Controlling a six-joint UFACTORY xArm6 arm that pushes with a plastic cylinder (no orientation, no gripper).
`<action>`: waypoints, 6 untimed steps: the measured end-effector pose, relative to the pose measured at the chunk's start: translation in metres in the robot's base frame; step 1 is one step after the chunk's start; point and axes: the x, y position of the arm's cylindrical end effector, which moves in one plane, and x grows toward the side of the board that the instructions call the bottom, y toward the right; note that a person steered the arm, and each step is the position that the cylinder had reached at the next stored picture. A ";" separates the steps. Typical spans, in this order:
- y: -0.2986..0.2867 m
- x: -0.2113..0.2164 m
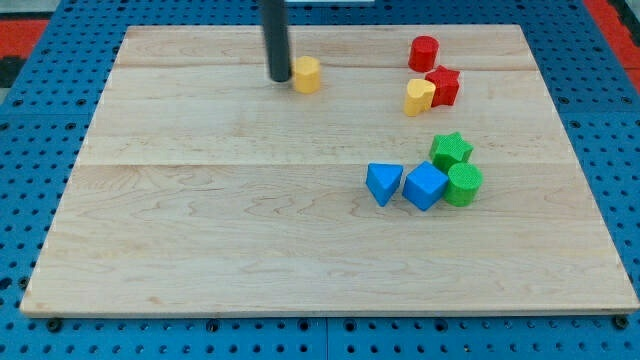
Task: Push the red circle to the top of red star
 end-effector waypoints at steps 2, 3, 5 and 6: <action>0.077 0.000; 0.079 -0.008; 0.131 -0.070; 0.160 -0.065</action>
